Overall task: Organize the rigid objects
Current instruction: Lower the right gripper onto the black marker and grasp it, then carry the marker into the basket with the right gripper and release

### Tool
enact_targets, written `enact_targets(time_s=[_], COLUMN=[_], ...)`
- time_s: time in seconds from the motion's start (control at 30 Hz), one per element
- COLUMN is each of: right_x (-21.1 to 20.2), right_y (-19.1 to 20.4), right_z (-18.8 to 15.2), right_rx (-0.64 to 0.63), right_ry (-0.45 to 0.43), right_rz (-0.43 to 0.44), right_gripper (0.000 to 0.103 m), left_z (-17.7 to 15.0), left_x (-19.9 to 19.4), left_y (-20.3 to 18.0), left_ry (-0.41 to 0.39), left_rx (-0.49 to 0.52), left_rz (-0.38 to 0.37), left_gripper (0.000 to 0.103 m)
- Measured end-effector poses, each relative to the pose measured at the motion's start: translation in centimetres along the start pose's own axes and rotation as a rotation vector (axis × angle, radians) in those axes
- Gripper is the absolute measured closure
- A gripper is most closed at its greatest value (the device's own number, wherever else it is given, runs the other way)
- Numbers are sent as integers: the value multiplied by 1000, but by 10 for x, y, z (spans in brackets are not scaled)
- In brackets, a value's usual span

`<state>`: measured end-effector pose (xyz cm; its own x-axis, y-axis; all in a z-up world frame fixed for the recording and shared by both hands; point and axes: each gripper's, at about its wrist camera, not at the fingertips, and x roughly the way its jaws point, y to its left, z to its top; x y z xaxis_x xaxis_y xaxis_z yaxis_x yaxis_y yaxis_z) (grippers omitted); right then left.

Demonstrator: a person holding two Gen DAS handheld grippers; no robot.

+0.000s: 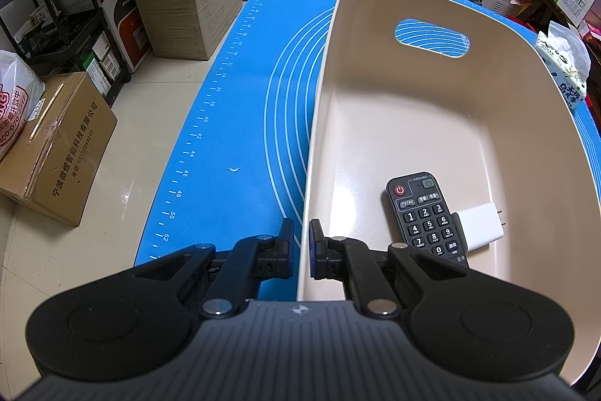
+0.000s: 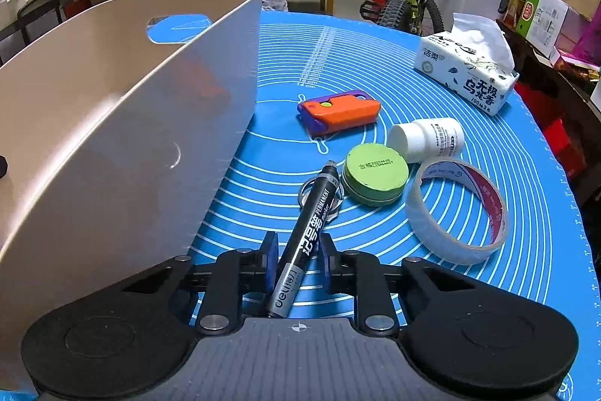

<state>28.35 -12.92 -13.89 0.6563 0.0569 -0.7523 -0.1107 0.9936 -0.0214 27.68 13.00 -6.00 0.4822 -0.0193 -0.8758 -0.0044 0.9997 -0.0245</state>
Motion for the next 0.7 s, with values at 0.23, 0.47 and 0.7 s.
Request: enact_targets(time_s=[0.23,0.47,0.7], right_x=[-9,-20,-59], right_y=[-7,-11,-16], right_z=[0,6,34], right_rx=[33,42,69], right_ry=[-12,-45,-162], right_rz=[7,-1,9], right_gripper=[78,78,78], left_z=[0,0,0], left_x=[0,0,0], left_y=[0,0,0], left_ry=[0,0,1], left_rx=[0,-1,-1], left_rz=[0,-1,0], left_gripper=[92,92,92])
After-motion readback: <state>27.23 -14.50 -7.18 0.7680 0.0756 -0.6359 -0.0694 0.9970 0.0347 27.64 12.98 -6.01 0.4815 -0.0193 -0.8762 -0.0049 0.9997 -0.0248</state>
